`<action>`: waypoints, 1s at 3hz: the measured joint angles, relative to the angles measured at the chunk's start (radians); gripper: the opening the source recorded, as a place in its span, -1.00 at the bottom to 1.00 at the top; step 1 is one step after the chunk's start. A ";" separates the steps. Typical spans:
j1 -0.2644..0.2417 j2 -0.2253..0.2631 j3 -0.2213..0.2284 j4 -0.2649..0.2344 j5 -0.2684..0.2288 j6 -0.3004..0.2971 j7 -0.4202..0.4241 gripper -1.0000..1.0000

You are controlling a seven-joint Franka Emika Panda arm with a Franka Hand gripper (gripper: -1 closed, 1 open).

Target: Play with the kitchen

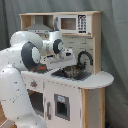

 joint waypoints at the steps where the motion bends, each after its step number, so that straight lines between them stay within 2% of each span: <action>1: 0.017 0.000 0.013 0.092 -0.001 -0.033 0.005 -1.00; 2: 0.053 -0.008 0.079 0.167 -0.001 -0.031 0.021 -1.00; 3: 0.049 -0.024 0.177 0.198 -0.001 0.007 0.024 -1.00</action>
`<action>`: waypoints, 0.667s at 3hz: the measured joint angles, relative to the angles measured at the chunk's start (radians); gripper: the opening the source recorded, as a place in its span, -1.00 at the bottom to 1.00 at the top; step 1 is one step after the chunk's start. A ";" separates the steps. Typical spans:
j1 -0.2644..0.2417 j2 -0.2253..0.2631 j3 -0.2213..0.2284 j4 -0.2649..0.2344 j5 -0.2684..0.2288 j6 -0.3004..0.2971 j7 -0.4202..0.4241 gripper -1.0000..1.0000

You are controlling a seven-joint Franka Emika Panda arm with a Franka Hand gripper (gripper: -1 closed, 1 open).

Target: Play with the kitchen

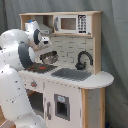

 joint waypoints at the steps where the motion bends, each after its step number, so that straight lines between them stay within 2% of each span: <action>1: -0.027 -0.026 0.086 0.019 0.000 0.052 -0.003 -1.00; 2: -0.088 -0.063 0.176 0.057 0.005 0.081 -0.018 -1.00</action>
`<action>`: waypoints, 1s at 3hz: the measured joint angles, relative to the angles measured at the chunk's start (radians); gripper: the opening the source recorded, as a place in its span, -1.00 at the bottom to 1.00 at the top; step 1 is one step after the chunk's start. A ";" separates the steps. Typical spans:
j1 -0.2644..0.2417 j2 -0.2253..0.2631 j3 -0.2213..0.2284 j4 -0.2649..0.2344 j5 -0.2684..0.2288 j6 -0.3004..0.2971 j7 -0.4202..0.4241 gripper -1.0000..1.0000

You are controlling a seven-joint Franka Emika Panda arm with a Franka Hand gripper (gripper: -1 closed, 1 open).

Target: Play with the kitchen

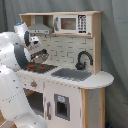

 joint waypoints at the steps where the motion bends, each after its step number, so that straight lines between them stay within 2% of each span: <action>1: -0.071 -0.037 0.078 0.044 0.009 0.012 -0.019 -1.00; 3: -0.222 -0.113 0.218 0.146 0.038 0.020 -0.063 -1.00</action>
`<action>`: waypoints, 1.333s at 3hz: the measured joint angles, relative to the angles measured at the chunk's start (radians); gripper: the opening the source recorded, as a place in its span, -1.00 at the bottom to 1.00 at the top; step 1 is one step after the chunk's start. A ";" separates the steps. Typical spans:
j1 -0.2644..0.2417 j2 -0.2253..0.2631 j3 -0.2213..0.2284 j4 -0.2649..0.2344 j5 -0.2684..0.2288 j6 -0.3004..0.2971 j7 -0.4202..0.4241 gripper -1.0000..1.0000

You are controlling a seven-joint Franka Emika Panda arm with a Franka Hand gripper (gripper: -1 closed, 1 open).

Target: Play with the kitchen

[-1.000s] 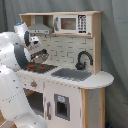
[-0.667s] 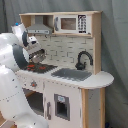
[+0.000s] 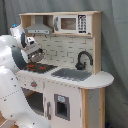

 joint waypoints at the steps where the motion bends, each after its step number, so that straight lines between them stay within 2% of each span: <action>1: -0.086 -0.048 0.075 0.071 0.019 -0.001 -0.026 -1.00; 3: -0.249 -0.141 0.223 0.228 0.040 -0.012 -0.061 -1.00; 4: -0.313 -0.175 0.287 0.301 0.040 -0.031 -0.071 -1.00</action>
